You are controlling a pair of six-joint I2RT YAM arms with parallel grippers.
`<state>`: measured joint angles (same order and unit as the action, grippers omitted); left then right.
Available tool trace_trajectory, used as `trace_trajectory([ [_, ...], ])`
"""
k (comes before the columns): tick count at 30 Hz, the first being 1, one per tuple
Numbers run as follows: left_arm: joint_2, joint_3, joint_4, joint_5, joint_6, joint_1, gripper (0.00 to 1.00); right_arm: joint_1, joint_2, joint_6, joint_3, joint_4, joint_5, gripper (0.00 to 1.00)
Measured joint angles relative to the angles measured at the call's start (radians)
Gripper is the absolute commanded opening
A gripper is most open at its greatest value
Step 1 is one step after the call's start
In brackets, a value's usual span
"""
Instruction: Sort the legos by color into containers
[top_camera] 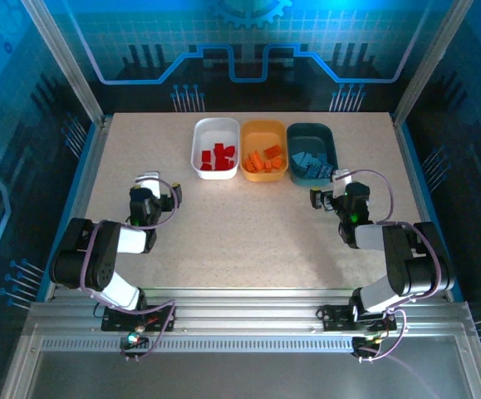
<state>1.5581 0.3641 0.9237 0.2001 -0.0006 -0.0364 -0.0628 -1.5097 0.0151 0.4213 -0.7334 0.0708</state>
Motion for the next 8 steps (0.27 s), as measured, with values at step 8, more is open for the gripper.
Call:
trace_trajectory([
  [8, 0.000, 0.008, -0.021, -0.096, 0.003, 0.025, 0.99, 0.000, 0.000, 0.000, 0.000, 0.000, 0.000, 1.00],
])
